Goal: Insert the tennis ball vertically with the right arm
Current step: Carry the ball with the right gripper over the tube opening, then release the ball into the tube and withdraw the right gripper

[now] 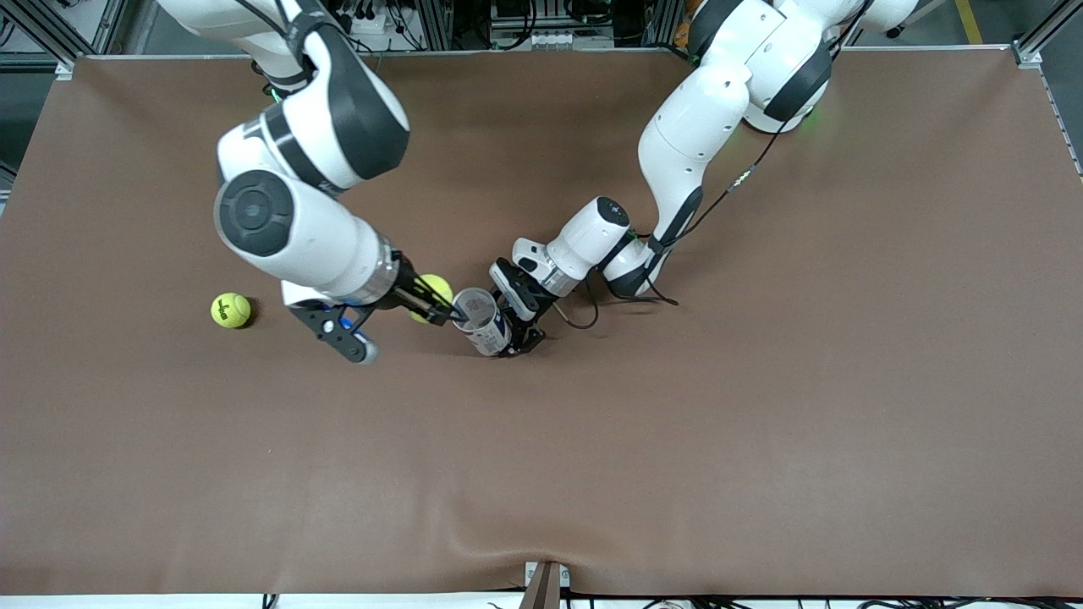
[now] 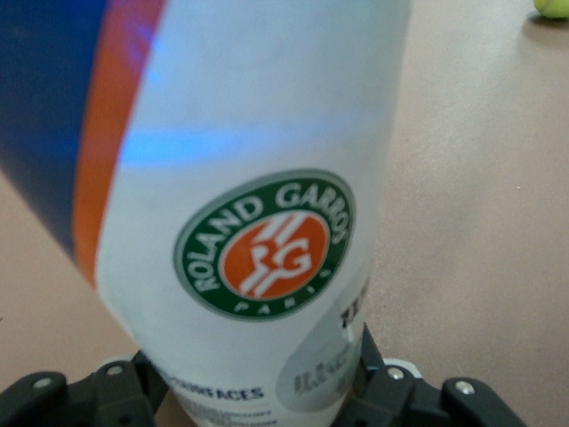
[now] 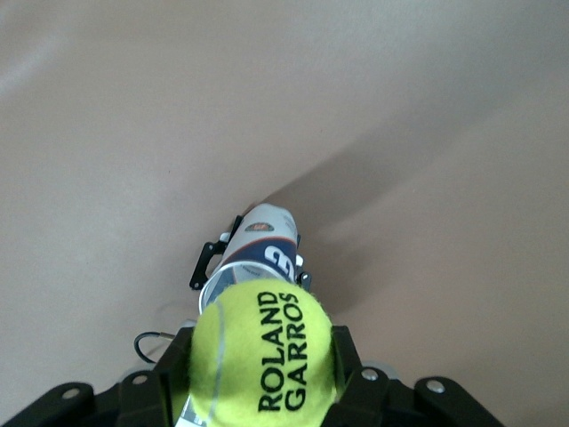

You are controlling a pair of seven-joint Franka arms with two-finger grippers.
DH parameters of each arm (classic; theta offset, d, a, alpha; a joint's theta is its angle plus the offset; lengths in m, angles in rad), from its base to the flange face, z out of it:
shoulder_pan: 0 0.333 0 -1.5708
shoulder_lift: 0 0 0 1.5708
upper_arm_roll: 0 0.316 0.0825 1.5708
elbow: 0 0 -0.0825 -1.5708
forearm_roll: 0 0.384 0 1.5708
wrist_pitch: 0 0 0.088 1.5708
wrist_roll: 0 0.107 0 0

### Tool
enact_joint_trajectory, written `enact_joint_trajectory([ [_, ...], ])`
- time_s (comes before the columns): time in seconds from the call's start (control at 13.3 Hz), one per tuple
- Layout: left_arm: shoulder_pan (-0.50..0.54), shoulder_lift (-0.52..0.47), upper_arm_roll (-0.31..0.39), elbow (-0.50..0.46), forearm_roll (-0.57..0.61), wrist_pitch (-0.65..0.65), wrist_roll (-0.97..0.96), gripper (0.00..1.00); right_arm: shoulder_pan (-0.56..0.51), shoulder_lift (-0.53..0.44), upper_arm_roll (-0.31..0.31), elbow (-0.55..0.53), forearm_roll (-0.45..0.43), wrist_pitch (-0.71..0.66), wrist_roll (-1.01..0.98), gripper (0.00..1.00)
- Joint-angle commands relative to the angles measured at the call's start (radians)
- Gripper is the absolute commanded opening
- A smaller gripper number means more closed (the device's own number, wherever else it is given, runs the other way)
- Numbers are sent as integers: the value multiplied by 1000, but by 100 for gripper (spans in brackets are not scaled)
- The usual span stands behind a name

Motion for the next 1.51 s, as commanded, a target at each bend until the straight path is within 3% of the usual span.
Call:
enact_joint_trajectory([
  [0.0, -12, 23, 10, 28, -12, 16, -10, 81, 34, 33, -8, 0, 20, 47, 44, 0],
  [0.6, -12, 23, 10, 28, -12, 16, -10, 81, 73, 97, -10, 0, 14, 64, 71, 0],
  [0.75, -12, 23, 10, 28, -12, 16, -10, 81, 68, 103, -8, 0, 17, 64, 61, 16],
  [0.83, -12, 23, 10, 28, -12, 16, -10, 81, 62, 111, -8, 0, 20, 64, 60, 32],
  [0.98, -11, 23, 10, 28, -10, 16, -10, 81, 58, 114, -8, 0, 20, 64, 58, 46],
  [1.05, -11, 23, 10, 28, -10, 16, -10, 81, 58, 114, -8, 0, 20, 64, 61, 69],
  [1.13, -11, 23, 10, 27, -10, 16, -10, 81, 62, 116, -10, 0, 17, 66, 72, 100],
  [1.43, -11, 23, 10, 28, -10, 16, -10, 81, 64, 116, -10, 0, 17, 64, 78, 100],
])
